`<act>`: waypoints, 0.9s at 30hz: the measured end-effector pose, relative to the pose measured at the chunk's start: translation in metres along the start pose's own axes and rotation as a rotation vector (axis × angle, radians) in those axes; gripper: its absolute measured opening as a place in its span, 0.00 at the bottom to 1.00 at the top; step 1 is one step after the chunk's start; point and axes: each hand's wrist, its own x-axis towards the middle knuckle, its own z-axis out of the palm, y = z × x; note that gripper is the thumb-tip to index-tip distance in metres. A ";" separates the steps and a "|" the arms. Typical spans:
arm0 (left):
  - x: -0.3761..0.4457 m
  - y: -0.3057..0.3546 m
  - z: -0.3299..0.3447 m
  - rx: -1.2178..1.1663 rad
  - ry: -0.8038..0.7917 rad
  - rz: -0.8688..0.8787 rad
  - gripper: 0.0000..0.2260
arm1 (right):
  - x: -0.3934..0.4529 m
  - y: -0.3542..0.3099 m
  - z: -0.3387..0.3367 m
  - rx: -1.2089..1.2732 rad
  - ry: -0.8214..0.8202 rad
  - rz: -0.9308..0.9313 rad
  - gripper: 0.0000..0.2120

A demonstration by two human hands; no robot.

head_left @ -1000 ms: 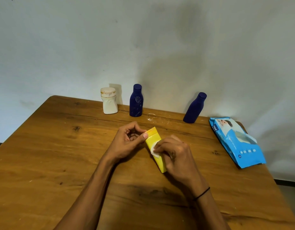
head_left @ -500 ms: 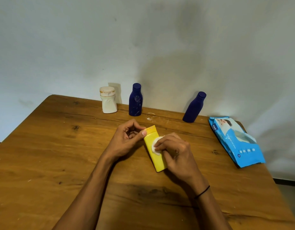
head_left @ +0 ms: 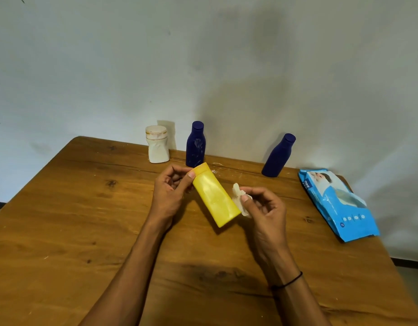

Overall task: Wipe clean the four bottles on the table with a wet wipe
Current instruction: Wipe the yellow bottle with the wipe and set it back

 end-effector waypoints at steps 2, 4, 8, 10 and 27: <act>0.001 0.000 -0.001 -0.012 0.038 0.023 0.04 | -0.001 0.003 0.001 0.041 0.021 0.019 0.07; 0.002 -0.001 -0.002 -0.026 0.083 0.051 0.05 | -0.005 0.002 0.004 0.003 0.006 -0.001 0.10; 0.004 -0.001 -0.003 -0.027 0.182 0.107 0.04 | -0.017 0.000 0.015 -0.325 -0.068 -0.059 0.31; 0.002 -0.002 -0.002 -0.015 0.207 0.128 0.04 | -0.019 0.004 0.022 -0.558 -0.047 -0.193 0.34; -0.008 -0.003 0.005 -0.276 -0.190 -0.109 0.35 | -0.027 0.008 0.032 -0.654 0.095 -0.495 0.32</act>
